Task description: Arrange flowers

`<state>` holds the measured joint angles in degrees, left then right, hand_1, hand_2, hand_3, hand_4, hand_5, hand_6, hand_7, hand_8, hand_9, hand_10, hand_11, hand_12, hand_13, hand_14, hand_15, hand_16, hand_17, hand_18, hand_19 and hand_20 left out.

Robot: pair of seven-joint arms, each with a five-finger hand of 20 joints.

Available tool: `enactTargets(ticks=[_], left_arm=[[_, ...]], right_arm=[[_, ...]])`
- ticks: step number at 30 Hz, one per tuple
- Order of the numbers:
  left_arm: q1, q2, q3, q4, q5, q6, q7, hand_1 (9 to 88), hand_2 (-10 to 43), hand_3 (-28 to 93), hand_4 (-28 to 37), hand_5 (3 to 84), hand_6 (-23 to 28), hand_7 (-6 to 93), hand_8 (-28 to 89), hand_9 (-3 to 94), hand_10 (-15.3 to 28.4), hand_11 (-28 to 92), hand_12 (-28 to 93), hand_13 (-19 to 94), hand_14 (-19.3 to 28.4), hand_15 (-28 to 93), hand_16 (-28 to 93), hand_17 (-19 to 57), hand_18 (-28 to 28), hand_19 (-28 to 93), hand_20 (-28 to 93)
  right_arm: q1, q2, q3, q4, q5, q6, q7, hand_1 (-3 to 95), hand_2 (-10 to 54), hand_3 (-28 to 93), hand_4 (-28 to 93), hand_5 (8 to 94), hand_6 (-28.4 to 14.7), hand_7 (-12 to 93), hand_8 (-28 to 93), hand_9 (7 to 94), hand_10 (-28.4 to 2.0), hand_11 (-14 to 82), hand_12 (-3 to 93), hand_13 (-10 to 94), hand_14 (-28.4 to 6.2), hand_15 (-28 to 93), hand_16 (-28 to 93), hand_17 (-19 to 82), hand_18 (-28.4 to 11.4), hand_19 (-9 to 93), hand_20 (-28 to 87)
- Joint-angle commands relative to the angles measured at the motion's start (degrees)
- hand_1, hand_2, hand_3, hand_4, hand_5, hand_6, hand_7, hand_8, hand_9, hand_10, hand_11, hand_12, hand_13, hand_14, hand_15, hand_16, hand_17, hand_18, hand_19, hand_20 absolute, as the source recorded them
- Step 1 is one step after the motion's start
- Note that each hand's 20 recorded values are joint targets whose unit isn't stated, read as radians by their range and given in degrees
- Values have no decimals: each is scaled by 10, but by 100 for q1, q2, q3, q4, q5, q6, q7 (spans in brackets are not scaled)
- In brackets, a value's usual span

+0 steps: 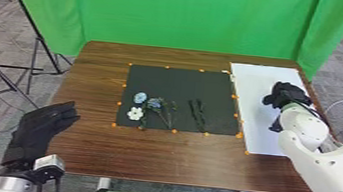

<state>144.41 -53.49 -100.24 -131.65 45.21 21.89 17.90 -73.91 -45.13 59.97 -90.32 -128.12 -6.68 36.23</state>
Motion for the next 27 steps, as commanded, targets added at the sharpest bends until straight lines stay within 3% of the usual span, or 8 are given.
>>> enactTargets(ticks=[1, 7, 10, 13, 17, 27], left_arm=[[14, -38, 22, 18, 4, -56, -36, 292, 61, 836, -98, 496, 151, 152, -89, 406, 220, 361, 96, 280, 280, 584, -116, -92, 214, 570, 144], [7, -20, 21, 30, -8, -67, -26, 292, 60, 837, -98, 496, 151, 152, -90, 406, 220, 362, 97, 280, 281, 585, -116, -92, 214, 570, 144], [-31, -10, 29, 41, 5, -83, -67, 291, 60, 838, -97, 496, 151, 151, -90, 406, 220, 362, 96, 279, 281, 584, -116, -92, 214, 570, 144], [-36, -10, 1, 36, 41, -130, -105, 291, 59, 839, -98, 496, 151, 152, -89, 406, 220, 362, 96, 279, 281, 584, -116, -92, 214, 569, 144], [1, -35, 9, 17, 18, -87, -81, 291, 60, 838, -99, 495, 151, 152, -89, 406, 220, 363, 96, 280, 280, 584, -116, -92, 214, 569, 144], [114, -70, -70, -35, 26, -63, -83, 292, 60, 838, -99, 497, 151, 152, -90, 406, 220, 363, 96, 280, 281, 584, -116, -92, 214, 569, 144]], right_arm=[[-13, -40, 48, 131, -76, -97, 249, 265, -33, 847, -283, 489, -62, 192, -122, 502, -191, 242, 167, 572, -123, 773, 171, 317, -229, 932, 177], [19, -44, -105, 279, -195, 196, 335, 332, -28, 839, -281, 547, -45, 214, -131, 578, -166, 258, 164, 605, -105, 759, 172, 340, -221, 932, 190], [-25, -14, -211, 320, -351, 454, 335, 412, -37, 796, -282, 627, -21, 255, -71, 689, -126, 276, 167, 654, -83, 728, 191, 368, -211, 932, 203], [-53, 23, -343, 336, -544, 763, 334, 487, -44, 729, -283, 708, -1, 284, -31, 788, -91, 221, 238, 698, -63, 698, 205, 394, -206, 932, 218], [-6, 7, -433, 328, -692, 800, 295, 518, -44, 716, -283, 761, 15, 263, -13, 845, -81, 204, 264, 733, -50, 681, 217, 415, -202, 932, 240], [225, 56, -644, 90, -723, 1200, 141, 538, -60, 718, -283, 799, 14, 235, 4, 884, -85, 222, 277, 762, -45, 675, 227, 446, -189, 932, 256]])
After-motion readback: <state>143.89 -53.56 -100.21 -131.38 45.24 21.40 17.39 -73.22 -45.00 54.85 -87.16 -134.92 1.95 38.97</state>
